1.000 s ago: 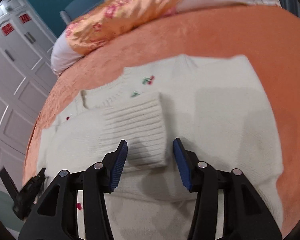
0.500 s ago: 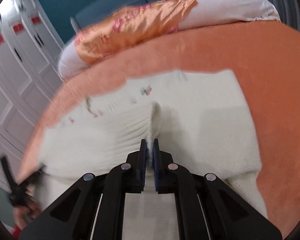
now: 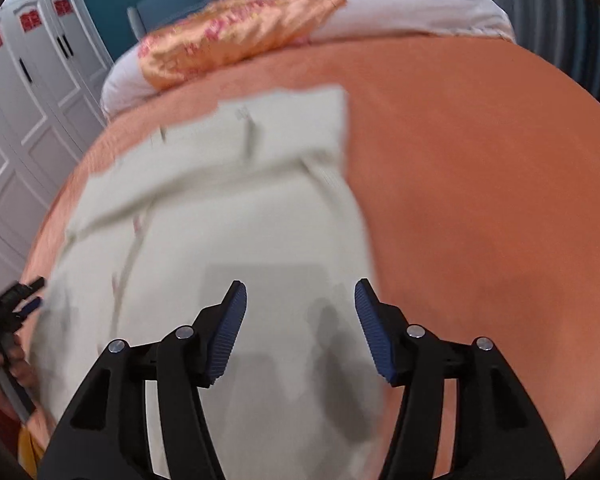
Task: Fold small clothes
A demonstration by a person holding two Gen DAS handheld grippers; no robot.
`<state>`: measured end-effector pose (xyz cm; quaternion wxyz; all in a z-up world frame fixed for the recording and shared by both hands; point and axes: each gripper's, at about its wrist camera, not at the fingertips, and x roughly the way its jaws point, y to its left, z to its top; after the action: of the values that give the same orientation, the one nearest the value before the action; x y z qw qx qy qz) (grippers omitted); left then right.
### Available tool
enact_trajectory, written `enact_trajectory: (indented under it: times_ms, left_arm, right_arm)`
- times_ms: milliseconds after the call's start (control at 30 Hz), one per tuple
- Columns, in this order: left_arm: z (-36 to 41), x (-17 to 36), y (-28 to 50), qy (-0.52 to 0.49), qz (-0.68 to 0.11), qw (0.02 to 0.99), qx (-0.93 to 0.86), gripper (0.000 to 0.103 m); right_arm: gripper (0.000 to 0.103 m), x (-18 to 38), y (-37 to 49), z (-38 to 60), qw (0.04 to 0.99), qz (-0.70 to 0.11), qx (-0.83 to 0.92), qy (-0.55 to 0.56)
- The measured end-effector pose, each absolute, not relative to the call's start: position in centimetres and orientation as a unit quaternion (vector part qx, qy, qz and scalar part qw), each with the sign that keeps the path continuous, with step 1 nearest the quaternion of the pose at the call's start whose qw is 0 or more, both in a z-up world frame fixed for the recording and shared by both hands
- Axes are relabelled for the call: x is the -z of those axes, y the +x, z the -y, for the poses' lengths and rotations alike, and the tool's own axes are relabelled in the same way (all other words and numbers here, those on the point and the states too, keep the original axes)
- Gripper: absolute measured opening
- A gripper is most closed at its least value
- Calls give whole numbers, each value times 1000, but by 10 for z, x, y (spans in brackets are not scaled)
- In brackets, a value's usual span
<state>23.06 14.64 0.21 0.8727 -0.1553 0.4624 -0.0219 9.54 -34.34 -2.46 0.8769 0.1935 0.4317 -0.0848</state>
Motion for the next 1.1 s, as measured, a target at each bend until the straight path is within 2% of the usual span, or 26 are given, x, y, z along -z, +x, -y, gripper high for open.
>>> enact_trajectory:
  times_ms: [167, 300, 667, 733, 767, 800, 833, 867, 933, 967, 1000, 1100]
  left_arm:
    - [-171, 3, 161, -168, -509, 844, 25, 72]
    - [-173, 7, 126, -178, -513, 839, 30, 72]
    - [-164, 12, 138, -217, -511, 831, 33, 71]
    - [-160, 11, 143, -216, -511, 831, 37, 70]
    - [-157, 10, 146, -210, -514, 831, 38, 65]
    - [-155, 9, 147, -208, -516, 830, 44, 58]
    - [-153, 9, 149, -206, -523, 826, 51, 42]
    - [-151, 10, 150, -201, -531, 822, 52, 25]
    - [-150, 8, 150, -191, -538, 820, 49, 9]
    - [-150, 5, 149, -190, -536, 821, 52, 9]
    - [-151, 2, 148, -190, -532, 823, 53, 8]
    - [-152, -17, 137, -185, -519, 832, 62, 7]
  right_arm:
    - [67, 34, 17, 343, 855, -455, 95, 232]
    - [68, 46, -16, 339, 837, -460, 75, 287]
    - [70, 57, 5, 326, 820, -431, 32, 375]
    - [70, 57, 10, 327, 819, -429, 33, 379]
    - [70, 57, 15, 327, 817, -429, 34, 383]
    - [65, 56, 18, 327, 816, -429, 31, 386]
    - [61, 56, 19, 327, 814, -431, 31, 388]
    - [52, 56, 22, 325, 810, -435, 29, 392]
    - [34, 54, 22, 324, 810, -440, 26, 387]
    - [18, 50, 22, 321, 814, -443, 28, 375]
    - [8, 46, 21, 319, 818, -443, 30, 365]
    - [6, 31, 14, 315, 834, -434, 31, 340]
